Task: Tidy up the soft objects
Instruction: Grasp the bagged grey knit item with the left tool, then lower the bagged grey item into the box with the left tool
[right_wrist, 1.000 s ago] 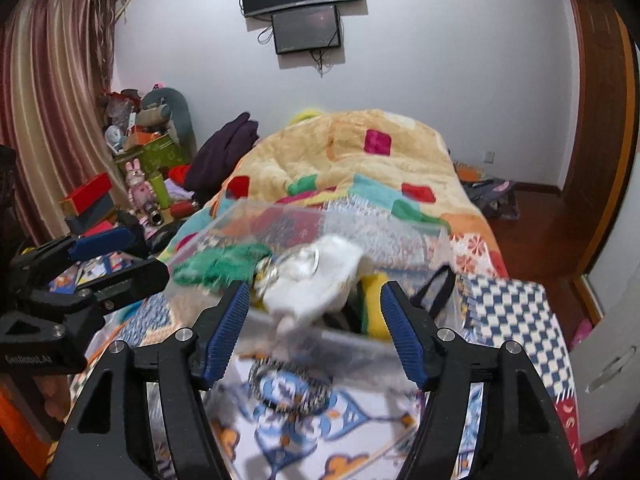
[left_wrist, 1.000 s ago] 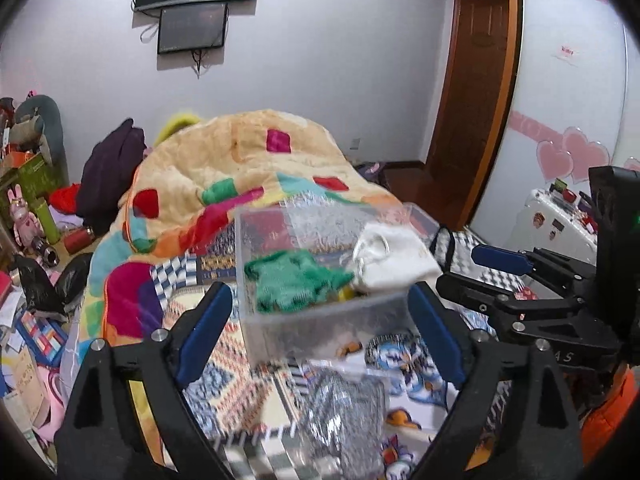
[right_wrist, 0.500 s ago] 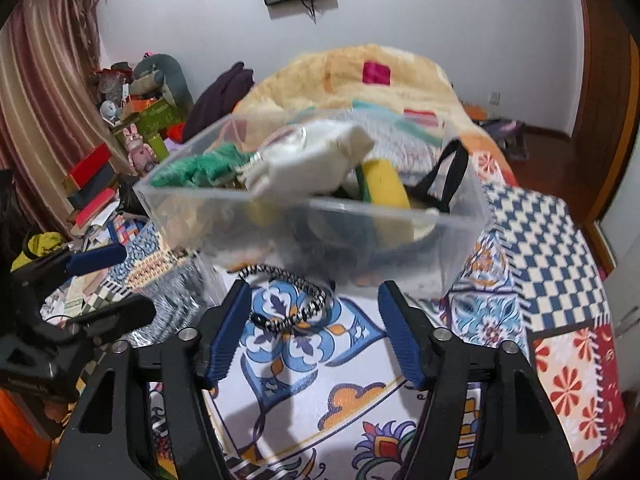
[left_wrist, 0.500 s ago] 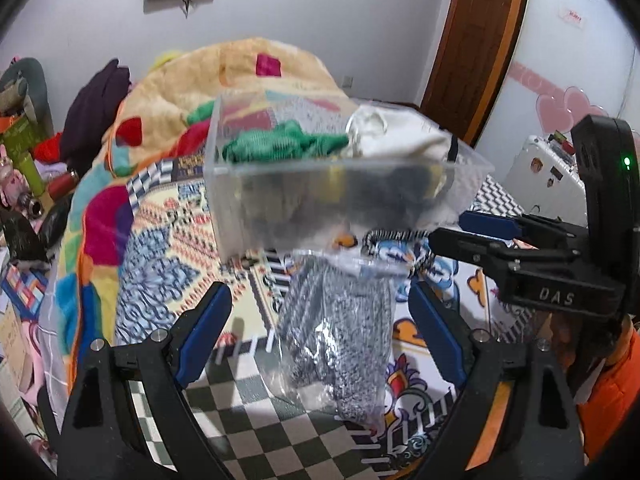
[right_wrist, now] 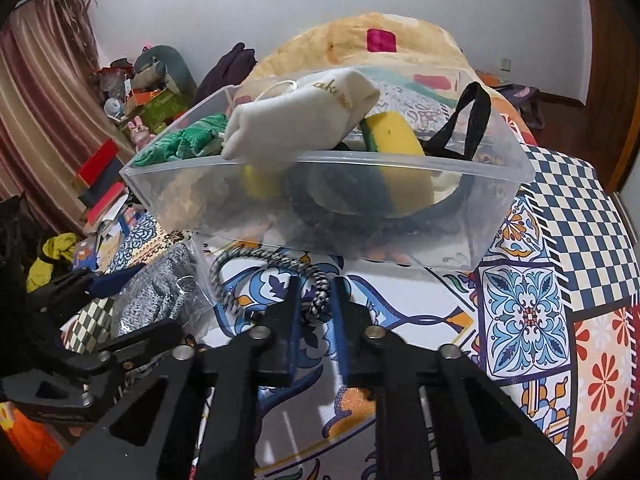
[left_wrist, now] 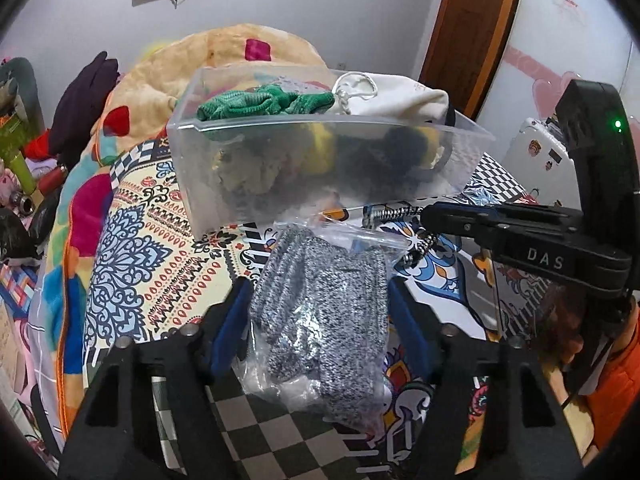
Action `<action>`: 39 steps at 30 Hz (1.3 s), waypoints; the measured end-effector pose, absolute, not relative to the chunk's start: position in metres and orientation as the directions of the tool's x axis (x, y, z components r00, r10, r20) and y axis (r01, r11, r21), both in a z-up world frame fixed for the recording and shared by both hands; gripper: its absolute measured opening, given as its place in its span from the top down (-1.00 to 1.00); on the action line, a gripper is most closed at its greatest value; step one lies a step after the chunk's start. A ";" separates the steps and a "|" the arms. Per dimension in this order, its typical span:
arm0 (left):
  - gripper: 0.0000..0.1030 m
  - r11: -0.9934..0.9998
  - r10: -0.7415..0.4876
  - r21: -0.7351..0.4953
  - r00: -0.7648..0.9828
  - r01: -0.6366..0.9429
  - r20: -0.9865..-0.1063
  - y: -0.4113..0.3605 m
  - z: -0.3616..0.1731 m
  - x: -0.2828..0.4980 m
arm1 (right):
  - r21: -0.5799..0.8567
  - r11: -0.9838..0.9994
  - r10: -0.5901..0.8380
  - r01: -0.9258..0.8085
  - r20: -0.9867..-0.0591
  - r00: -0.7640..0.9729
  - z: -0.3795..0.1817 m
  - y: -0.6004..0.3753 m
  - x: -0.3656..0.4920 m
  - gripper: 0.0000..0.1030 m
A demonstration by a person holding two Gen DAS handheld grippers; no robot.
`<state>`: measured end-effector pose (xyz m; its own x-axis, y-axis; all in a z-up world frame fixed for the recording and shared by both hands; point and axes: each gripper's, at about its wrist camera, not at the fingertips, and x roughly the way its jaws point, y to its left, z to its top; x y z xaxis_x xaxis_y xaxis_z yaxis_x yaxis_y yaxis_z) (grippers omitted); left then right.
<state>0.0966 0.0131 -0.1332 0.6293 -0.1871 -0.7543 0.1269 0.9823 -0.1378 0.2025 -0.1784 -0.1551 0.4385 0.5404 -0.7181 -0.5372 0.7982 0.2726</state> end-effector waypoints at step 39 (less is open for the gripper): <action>0.36 0.990 -0.131 -0.106 0.836 0.088 -0.533 0.033 -0.032 0.132 | 0.140 0.817 0.561 -0.559 -0.415 0.716 -0.048 -0.194 0.192 0.87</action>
<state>0.1325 0.0332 -0.0317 0.8357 -0.1315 -0.5333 0.0881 0.9904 -0.1061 0.1915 -0.1942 -0.0477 0.7158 0.5615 -0.4152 -0.5595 0.8169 0.1402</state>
